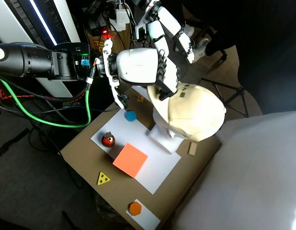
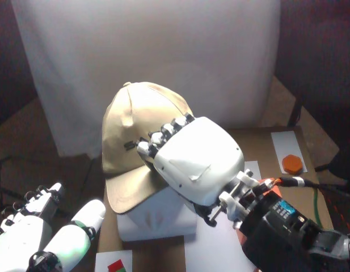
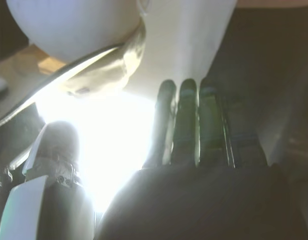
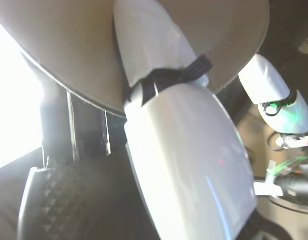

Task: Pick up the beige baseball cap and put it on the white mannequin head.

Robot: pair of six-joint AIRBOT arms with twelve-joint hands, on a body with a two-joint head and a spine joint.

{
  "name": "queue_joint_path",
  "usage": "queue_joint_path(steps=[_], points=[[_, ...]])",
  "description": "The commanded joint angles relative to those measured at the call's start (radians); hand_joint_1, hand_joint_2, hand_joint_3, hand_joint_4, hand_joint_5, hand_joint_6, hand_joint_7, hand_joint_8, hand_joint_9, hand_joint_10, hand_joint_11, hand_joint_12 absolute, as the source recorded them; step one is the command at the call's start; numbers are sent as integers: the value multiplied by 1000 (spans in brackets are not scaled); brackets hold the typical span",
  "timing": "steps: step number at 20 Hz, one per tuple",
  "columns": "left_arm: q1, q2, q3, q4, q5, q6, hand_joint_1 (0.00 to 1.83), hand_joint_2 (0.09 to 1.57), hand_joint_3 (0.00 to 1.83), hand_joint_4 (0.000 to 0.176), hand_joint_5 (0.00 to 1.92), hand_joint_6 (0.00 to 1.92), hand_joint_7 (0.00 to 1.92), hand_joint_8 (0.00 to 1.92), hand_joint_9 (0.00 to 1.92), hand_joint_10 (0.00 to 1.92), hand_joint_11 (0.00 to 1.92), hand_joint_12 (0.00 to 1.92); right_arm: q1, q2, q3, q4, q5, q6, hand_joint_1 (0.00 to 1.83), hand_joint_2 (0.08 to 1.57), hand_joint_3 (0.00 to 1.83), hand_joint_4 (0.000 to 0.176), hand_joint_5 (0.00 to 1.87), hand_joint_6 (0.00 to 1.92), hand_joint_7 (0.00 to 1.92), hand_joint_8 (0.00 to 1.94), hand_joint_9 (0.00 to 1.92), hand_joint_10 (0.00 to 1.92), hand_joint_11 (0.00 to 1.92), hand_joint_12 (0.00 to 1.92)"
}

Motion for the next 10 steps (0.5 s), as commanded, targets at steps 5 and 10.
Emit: queue_joint_path(steps=[5,10], points=[[5,4,4,53,-118,-15,0,1181,1,0,175,5,134,3,110,0,0,377,-16,-10,9,-38,12,20,1371,1138,0,0,842,1012,953,1006,911,1350,947,1387],[10,4,-2,87,-109,-5,0,1180,0,0,181,2,143,2,127,2,0,471,-51,-9,-20,-24,-14,-9,1370,1142,0,0,837,1027,956,1006,888,1373,914,1393]])
